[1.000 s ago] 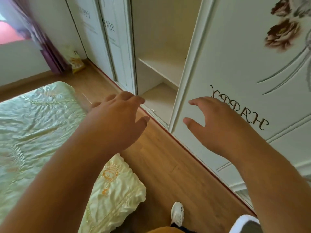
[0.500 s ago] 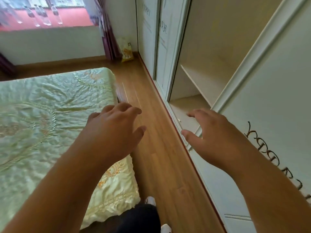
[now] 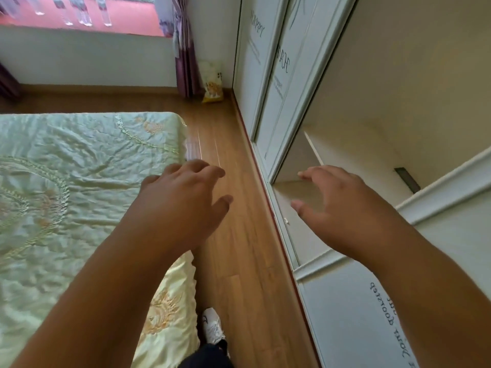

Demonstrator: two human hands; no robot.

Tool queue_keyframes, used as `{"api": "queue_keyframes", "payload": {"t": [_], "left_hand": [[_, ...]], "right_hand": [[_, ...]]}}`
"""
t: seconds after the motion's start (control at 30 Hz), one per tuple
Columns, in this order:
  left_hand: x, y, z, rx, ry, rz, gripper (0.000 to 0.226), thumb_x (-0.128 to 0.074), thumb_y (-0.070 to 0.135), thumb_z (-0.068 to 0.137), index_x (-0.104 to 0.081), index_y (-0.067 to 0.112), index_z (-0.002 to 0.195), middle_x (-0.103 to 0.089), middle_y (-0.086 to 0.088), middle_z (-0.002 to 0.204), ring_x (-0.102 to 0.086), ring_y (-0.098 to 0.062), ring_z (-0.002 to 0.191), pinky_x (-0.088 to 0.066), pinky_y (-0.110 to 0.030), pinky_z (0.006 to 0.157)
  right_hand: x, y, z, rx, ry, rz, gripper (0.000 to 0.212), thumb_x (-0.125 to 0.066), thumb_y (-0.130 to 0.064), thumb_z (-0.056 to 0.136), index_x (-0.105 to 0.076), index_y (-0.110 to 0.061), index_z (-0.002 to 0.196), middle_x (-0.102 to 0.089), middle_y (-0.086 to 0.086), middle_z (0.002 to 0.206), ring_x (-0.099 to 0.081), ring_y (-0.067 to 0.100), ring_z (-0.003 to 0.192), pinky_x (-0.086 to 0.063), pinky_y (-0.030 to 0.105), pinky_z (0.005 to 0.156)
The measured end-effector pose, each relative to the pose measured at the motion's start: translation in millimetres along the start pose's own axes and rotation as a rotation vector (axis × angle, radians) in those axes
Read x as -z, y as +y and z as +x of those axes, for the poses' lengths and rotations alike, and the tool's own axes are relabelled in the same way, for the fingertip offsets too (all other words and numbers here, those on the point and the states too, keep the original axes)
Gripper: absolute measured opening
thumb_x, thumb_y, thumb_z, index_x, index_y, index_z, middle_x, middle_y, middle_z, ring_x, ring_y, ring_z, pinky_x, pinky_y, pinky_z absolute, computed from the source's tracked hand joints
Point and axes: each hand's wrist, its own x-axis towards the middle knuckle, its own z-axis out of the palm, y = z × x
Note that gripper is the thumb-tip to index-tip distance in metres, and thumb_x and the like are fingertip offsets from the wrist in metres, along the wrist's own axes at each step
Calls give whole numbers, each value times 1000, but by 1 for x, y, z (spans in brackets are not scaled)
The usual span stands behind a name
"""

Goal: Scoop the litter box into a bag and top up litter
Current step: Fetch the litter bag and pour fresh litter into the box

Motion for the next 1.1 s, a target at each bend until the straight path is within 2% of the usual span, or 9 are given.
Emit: {"api": "queue_keyframes", "payload": {"t": [0.17, 0.37, 0.63, 0.83, 1.1], "left_hand": [[27, -30, 73, 21, 22, 14, 56, -38, 62, 99, -35, 40, 151, -35, 14, 158, -33, -19, 146, -33, -48, 113], [52, -66, 137, 55, 42, 21, 55, -40, 63, 98, -36, 41, 149, -36, 14, 157, -35, -18, 145, -35, -48, 111], [71, -102, 230, 161, 57, 24, 55, -41, 62, 99, -37, 41, 150, -37, 15, 157, -35, -16, 144, -34, -47, 112], [82, -117, 333, 225, 74, 61, 54, -42, 62, 99, -38, 41, 148, -39, 15, 155, -39, -16, 142, -37, -46, 109], [111, -128, 472, 299, 113, 40, 55, -41, 62, 99, -38, 40, 148, -38, 13, 156, -37, -17, 143, -36, -47, 109]], "right_hand": [[17, -26, 92, 50, 15, 17, 54, -55, -49, 98, -41, -36, 148, -42, -13, 153, -38, 13, 139, -36, 36, 110], [18, -52, 181, 122, -35, 24, 56, -53, -53, 98, -38, -37, 150, -39, -14, 155, -35, 14, 143, -38, 43, 115], [21, -71, 310, 225, -29, 64, 56, -55, -51, 98, -41, -34, 149, -43, -11, 153, -41, 15, 140, -39, 39, 111], [26, -68, 429, 295, -38, 97, 56, -57, -51, 97, -44, -33, 148, -47, -8, 150, -46, 16, 134, -43, 44, 110], [59, -75, 585, 389, -56, 69, 58, -56, -51, 97, -43, -31, 150, -46, -7, 152, -44, 18, 138, -41, 43, 111]]}}
